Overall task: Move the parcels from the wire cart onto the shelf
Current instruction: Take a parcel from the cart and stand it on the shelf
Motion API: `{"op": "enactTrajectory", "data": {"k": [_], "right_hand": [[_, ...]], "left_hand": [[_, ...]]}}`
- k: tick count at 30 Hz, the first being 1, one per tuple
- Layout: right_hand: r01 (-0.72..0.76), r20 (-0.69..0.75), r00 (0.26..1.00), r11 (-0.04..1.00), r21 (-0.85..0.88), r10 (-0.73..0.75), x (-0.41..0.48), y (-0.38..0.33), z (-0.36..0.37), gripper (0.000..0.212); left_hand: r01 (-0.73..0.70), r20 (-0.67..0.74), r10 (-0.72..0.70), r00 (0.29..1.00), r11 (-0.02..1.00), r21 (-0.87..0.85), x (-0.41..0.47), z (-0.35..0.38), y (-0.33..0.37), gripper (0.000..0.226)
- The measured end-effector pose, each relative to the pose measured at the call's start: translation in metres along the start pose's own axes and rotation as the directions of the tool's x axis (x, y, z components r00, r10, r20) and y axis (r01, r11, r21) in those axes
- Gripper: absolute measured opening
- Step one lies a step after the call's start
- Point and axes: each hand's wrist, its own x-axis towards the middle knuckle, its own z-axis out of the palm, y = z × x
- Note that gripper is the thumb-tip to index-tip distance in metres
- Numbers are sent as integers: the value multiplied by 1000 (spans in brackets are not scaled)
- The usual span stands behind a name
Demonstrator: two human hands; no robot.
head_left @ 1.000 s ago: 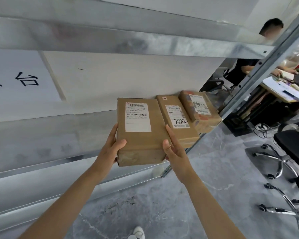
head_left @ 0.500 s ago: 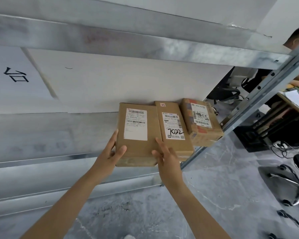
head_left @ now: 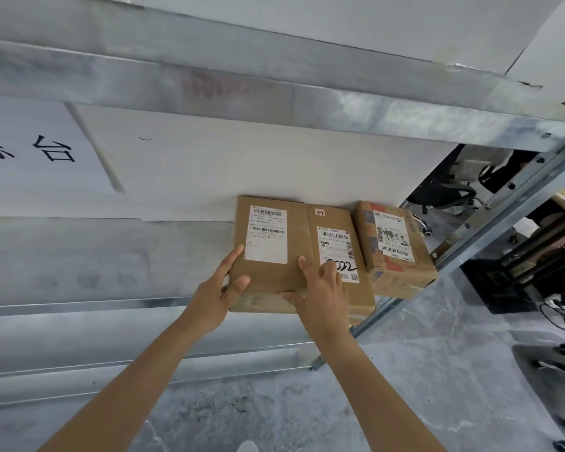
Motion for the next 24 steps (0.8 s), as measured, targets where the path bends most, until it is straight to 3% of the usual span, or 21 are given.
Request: {"op": "enactTrajectory", "data": {"k": [2,9,13,16,18,21,24], "right_hand": [[-17,21,1000,1000,-10,18,6,2,0,75],[-45,60,997,997,65,41,8,12,1,73],[-71,81,994,996,50,67,14,7,-8,72],[-23,53,998,996,85,19,18,-3,-11,64],[72,-22,997,984,163,-69,17,-17,-9,58],[290,-150,954,921,262,-258,13,-50,3,54],[465,-193,885,813,351,-423,4,-98,21,52]], "left_hand": [[-14,1,14,1000,1000,-10,4,0,3,66],[6,-8,-6,1000,999,54,5,5,15,60],[-3,19,-2,1000,963,268,1,-10,11,77],[71,-105,-3,994,748,660,-13,-32,-7,86],[113,-171,43,984,587,802,-30,-52,-22,83],[182,-257,92,962,488,854,-62,-85,-41,85],[335,-380,20,925,430,838,-100,-113,-59,91]]}}
